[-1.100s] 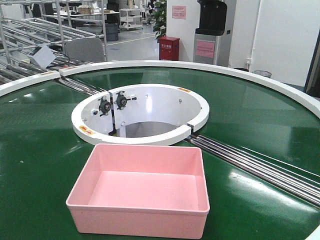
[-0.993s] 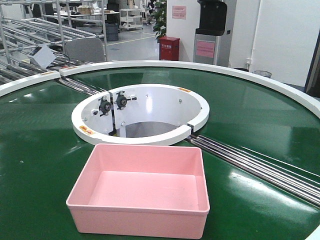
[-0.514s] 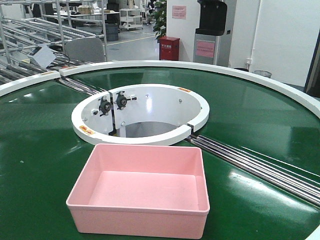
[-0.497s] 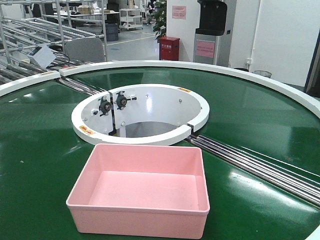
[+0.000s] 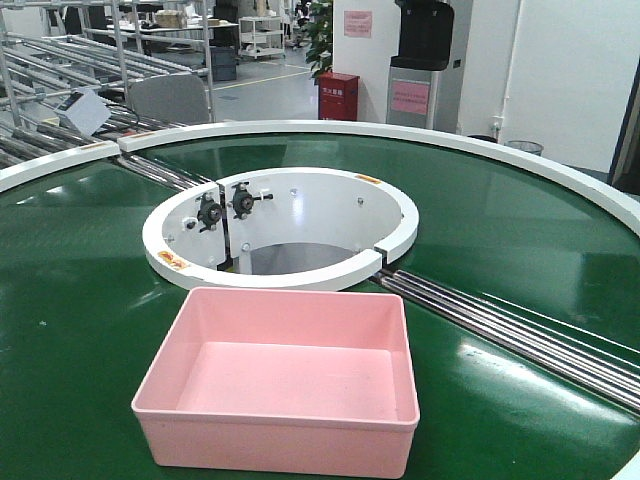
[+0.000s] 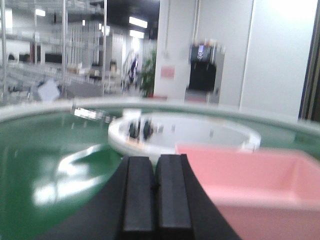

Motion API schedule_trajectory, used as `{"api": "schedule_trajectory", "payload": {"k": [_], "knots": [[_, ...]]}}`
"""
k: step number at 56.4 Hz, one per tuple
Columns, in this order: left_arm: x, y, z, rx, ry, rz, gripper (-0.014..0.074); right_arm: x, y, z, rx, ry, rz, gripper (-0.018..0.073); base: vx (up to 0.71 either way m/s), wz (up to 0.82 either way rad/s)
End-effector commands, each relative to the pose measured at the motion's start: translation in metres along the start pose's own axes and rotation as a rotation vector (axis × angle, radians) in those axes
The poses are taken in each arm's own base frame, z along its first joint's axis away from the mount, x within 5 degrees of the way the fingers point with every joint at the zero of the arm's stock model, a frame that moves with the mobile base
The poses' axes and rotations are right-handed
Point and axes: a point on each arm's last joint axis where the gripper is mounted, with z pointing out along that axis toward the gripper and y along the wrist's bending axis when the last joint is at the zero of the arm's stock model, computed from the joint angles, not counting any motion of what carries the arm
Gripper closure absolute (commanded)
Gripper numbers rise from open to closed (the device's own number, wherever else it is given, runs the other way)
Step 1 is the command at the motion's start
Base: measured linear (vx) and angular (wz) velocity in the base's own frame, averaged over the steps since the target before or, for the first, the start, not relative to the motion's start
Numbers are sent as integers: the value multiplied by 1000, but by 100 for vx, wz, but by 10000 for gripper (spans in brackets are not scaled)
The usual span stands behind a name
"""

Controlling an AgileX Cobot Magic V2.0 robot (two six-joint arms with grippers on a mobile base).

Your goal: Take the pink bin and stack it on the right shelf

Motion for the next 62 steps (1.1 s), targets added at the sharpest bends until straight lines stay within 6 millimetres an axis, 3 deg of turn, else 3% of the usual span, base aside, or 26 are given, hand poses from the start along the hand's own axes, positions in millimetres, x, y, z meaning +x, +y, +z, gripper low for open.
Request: {"api": "schedule_trajectory", "payload": {"k": [1, 6, 10, 14, 19, 29, 35, 41, 47, 55, 62], "knots": [[-59, -6, -2, 12, -209, 41, 604, -55, 0, -5, 2, -254, 3, 571, 0, -1], [-105, -12, 10, 16, -198, 88, 604, -109, 0, 1, 4, -241, -4, 571, 0, 0], [-138, -16, 33, 15, -159, 107, 604, -145, 0, 14, 10, -209, -53, 571, 0, 0], [-159, -18, 64, 13, -98, 120, 604, -177, 0, 35, 12, -195, -78, 571, 0, 0], [-169, -20, 98, 10, -45, 131, 604, -195, 0, 69, 9, -147, -65, 571, 0, 0], [-163, -19, 138, 7, 13, 132, 603, -189, 0, 116, 4, -30, 22, 568, 0, 0], [-159, -19, 146, 6, 13, 132, 587, -182, 0, 127, 4, 12, 28, 557, 0, 0], [-158, -19, 147, 6, 19, 132, 525, -180, 0, 130, 4, 24, 27, 489, 0, 0], [-158, -19, 147, 6, 19, 132, 421, -180, 0, 130, 4, 23, 13, 351, 0, 0], [-158, -19, 147, 6, 20, 132, 227, -179, 0, 130, 3, 33, 24, 79, 0, 0], [-155, -18, 150, 6, 35, 133, 103, -179, 0, 130, 4, 25, 31, -70, 0, 0]]}}
